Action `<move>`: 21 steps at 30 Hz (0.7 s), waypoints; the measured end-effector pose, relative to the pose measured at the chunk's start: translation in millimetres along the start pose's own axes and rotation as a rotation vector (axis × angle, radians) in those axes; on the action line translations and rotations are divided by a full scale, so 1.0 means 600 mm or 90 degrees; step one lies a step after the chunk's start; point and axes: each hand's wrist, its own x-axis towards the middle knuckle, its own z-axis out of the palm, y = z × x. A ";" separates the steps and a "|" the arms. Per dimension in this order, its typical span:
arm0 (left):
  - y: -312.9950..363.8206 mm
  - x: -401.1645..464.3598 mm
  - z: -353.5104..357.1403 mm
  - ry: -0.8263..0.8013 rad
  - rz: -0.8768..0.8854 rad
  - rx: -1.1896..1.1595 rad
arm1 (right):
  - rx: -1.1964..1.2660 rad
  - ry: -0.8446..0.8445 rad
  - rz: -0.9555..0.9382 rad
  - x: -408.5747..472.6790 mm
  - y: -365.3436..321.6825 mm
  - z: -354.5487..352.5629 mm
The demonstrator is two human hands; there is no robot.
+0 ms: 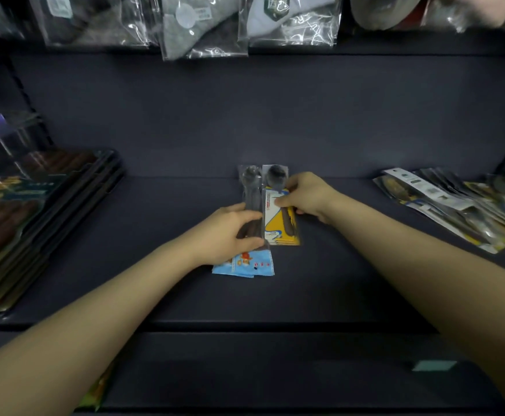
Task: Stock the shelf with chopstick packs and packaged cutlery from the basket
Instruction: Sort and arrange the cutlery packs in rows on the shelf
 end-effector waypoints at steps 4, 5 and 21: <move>0.009 -0.001 0.000 -0.013 -0.034 0.016 | -0.025 -0.031 -0.052 -0.024 -0.004 -0.015; 0.015 0.000 -0.001 0.000 -0.056 0.033 | -0.049 -0.014 -0.076 -0.034 -0.001 -0.029; 0.242 0.123 0.090 0.134 0.127 -0.039 | -0.528 0.264 0.026 -0.110 0.235 -0.280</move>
